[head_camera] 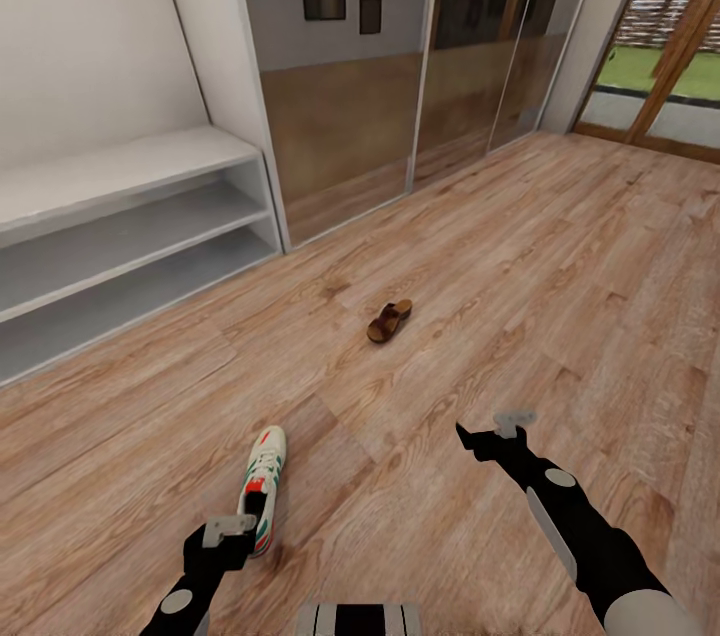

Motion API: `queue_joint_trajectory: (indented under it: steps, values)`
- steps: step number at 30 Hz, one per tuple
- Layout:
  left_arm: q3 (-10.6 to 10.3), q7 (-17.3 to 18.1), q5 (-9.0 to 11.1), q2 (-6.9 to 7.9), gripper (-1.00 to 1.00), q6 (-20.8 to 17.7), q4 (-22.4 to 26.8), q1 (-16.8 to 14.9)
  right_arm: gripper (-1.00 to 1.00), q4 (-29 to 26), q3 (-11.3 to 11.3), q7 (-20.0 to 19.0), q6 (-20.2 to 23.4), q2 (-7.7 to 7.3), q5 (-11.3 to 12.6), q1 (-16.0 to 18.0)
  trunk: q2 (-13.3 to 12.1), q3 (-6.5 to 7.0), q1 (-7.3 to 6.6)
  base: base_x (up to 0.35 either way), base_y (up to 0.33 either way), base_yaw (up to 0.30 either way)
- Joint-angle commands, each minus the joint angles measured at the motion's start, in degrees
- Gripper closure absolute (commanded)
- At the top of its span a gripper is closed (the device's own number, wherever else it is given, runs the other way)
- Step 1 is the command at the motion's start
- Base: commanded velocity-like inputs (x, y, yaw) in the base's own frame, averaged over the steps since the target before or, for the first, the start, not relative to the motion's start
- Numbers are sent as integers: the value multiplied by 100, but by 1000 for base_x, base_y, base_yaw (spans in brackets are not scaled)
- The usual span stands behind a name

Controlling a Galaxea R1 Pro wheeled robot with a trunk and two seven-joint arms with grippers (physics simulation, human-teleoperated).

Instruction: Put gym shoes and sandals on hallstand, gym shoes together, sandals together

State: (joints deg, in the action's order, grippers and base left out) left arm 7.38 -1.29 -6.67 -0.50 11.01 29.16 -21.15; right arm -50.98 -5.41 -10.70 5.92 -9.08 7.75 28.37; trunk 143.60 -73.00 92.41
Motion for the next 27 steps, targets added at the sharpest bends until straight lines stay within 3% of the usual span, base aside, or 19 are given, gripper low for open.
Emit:
queue_joint_trajectory:
  steps: [1, 7, 19, 27]
  values:
    - [25, -12, -61, -8, -100, 22, 7, -3, -100, -8, -13, -2, 32, -6, 60, 2, 3, -28, 1, 0, 0, 0]
    - [-9, 27, -64, -19, -100, 41, 86, -43, -100, -8, -13, -2, 32, -6, 60, 2, 5, -51, 4, 0, 0, 0]
    - [-27, 35, -75, -17, -100, -143, 205, -456, -100, -8, -13, -2, 32, -6, 60, 2, 5, -85, 4, 0, 0, 0]
    - [-9, 5, -66, -18, -100, -255, 191, -445, -100, -8, -13, -2, 32, -6, 60, 2, 5, -100, 4, 0, 0, 0]
